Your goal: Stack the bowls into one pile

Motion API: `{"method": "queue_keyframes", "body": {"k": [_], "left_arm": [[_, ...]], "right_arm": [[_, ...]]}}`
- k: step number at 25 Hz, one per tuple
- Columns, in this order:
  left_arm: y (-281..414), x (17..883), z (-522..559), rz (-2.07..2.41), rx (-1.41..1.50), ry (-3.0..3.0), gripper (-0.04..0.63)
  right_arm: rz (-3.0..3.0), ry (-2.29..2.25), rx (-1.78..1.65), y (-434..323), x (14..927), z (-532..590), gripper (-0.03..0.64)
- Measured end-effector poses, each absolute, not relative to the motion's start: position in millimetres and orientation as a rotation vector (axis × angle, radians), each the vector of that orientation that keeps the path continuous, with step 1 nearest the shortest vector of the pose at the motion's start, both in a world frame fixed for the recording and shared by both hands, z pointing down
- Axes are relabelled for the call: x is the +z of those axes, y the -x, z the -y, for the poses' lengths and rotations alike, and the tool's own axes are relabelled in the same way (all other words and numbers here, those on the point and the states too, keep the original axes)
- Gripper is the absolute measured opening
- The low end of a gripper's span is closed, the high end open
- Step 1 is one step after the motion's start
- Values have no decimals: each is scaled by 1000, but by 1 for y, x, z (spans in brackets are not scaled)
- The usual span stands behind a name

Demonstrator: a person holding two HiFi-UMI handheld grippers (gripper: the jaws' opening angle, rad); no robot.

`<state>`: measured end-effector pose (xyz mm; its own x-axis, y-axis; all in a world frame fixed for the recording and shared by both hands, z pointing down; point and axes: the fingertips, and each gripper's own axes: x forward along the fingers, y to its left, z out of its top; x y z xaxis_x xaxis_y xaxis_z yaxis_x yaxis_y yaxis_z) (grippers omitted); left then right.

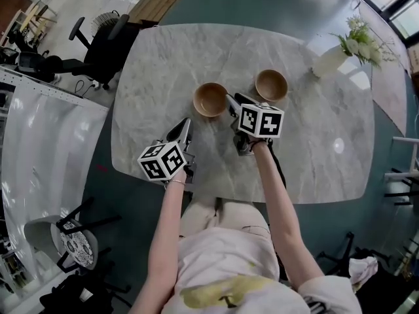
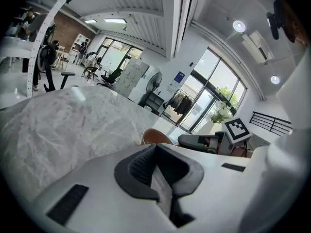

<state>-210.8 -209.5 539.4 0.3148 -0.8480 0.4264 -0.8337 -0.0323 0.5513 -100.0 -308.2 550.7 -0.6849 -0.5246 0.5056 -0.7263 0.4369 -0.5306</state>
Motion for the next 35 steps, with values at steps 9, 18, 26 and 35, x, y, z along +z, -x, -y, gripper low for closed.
{"method": "queue_keyframes", "body": {"k": [9, 18, 26, 35], "left_arm": [[216, 557, 219, 1469, -9, -1815, 0], [220, 564, 223, 1472, -3, -1789, 0], [215, 555, 224, 1478, -19, -1807, 0], [199, 541, 230, 1459, -32, -1852, 0]], "right_arm": [[2312, -1064, 1184, 116, 581, 315, 132], [2198, -1112, 1203, 119, 600, 318, 103], [2183, -1149, 1232, 108, 595, 317, 35], [2234, -1210, 1249, 85, 569, 322, 34]]}}
